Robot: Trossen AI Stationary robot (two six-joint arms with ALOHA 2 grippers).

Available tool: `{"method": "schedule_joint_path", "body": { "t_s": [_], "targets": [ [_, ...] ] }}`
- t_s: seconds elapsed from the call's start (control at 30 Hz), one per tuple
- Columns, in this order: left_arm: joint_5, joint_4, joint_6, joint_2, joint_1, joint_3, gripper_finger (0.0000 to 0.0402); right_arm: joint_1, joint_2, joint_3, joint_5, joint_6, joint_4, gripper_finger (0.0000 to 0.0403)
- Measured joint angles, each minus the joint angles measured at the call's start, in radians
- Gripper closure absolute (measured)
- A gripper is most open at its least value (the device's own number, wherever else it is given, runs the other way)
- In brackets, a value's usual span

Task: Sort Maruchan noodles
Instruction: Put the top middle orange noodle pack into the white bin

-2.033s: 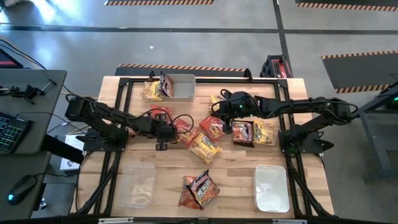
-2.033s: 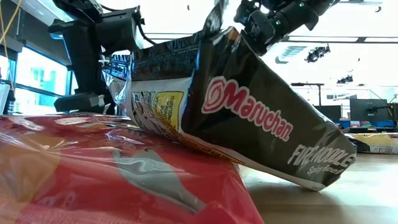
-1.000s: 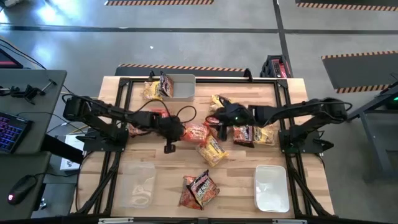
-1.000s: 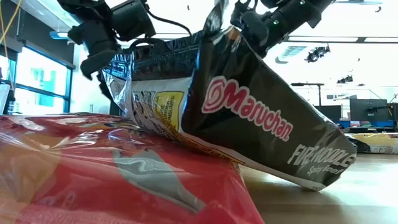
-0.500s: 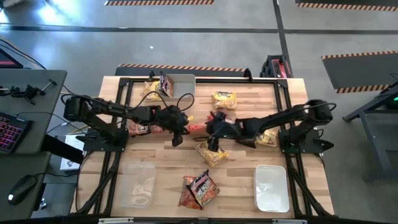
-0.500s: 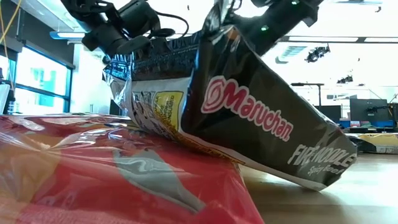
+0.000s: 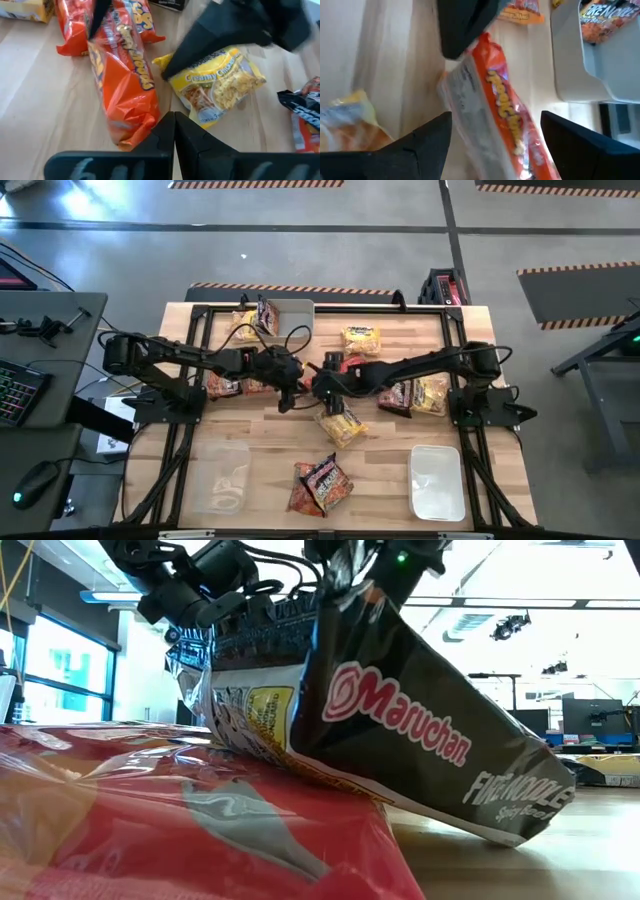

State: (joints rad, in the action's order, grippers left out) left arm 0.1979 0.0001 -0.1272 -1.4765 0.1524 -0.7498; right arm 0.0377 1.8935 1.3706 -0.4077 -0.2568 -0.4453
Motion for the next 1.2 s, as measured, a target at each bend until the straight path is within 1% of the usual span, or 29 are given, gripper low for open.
{"method": "schedule_joint_path", "body": {
  "t_s": [0.07, 0.17, 0.33, 0.57, 0.73, 1.03, 1.13, 1.2],
  "targets": [
    [0.003, 0.006, 0.007, 0.000, 0.001, 0.000, 0.0401, -0.014, -0.001, 0.018, 0.008, -0.050, -0.012, 0.0119],
    [0.003, 0.007, 0.017, 0.000, 0.001, 0.000, 0.0401, -0.039, -0.001, 0.049, 0.056, -0.100, -0.039, 0.0119],
    [0.003, 0.007, 0.026, 0.000, 0.001, 0.000, 0.0401, -0.095, 0.001, 0.057, 0.232, -0.170, -0.049, 0.0119],
    [0.003, 0.016, 0.027, 0.000, 0.001, 0.000, 0.0401, -0.160, 0.005, 0.057, 0.379, -0.170, -0.058, 0.0119],
    [0.003, 0.027, 0.033, 0.000, 0.001, 0.000, 0.0401, -0.176, 0.005, 0.057, 0.399, -0.167, -0.061, 0.0119],
    [0.003, 0.027, 0.034, 0.000, 0.001, 0.000, 0.0401, -0.176, 0.069, 0.054, 0.417, -0.154, -0.074, 0.0119],
    [0.003, 0.022, 0.034, 0.000, 0.001, 0.000, 0.0401, -0.176, 0.071, 0.054, 0.430, -0.126, -0.064, 0.0126],
    [0.003, 0.021, 0.034, 0.000, 0.001, 0.000, 0.0401, -0.176, 0.071, 0.054, 0.440, -0.102, -0.066, 0.0139]
  ]
}}
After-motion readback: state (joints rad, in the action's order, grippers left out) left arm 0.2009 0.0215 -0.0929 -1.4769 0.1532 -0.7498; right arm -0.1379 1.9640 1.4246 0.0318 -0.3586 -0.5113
